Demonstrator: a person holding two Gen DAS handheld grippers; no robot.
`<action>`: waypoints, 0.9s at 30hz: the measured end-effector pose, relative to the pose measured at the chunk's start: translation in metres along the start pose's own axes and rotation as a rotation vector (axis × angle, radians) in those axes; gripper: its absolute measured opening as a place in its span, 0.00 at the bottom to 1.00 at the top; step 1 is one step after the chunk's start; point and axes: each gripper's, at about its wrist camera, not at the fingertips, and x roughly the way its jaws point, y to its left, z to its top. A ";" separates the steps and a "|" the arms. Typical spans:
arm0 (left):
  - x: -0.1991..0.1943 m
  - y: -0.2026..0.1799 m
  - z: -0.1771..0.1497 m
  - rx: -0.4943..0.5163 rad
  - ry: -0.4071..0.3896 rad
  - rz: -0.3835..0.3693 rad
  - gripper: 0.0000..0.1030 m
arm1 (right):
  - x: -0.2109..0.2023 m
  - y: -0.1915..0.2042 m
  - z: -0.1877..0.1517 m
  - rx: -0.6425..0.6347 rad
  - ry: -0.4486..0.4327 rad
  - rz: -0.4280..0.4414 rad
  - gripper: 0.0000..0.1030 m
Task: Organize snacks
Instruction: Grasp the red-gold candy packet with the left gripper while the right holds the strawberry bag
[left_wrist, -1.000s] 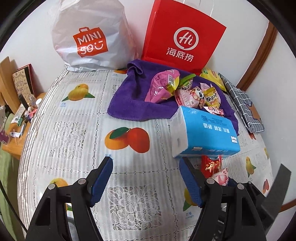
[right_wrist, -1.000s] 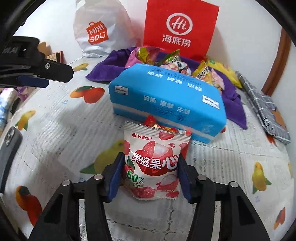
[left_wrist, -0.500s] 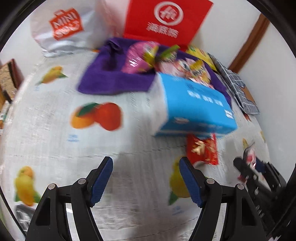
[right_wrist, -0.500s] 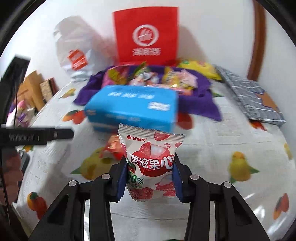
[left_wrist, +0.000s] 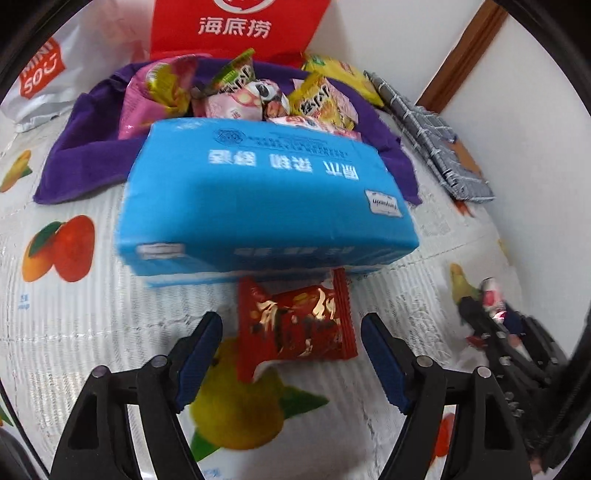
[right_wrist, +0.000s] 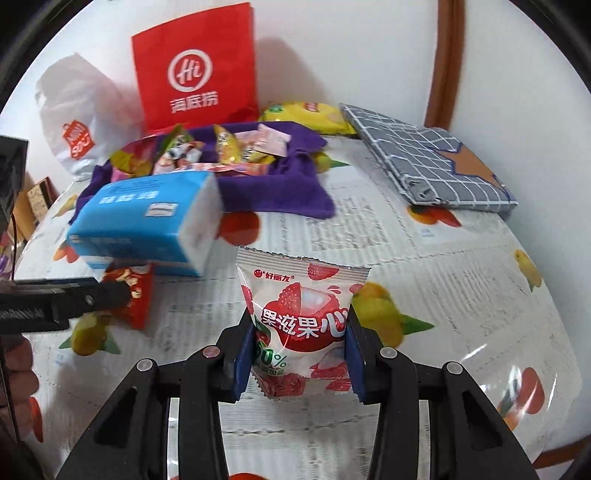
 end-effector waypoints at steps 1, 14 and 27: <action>0.001 -0.004 0.000 0.008 -0.020 0.032 0.76 | 0.000 -0.003 0.000 0.007 -0.001 0.003 0.42; 0.018 -0.036 -0.003 0.112 -0.098 0.254 0.62 | 0.006 -0.023 -0.002 0.041 0.006 0.037 0.42; 0.000 -0.030 -0.010 0.096 -0.084 0.213 0.45 | -0.004 -0.022 -0.008 0.038 -0.003 0.048 0.41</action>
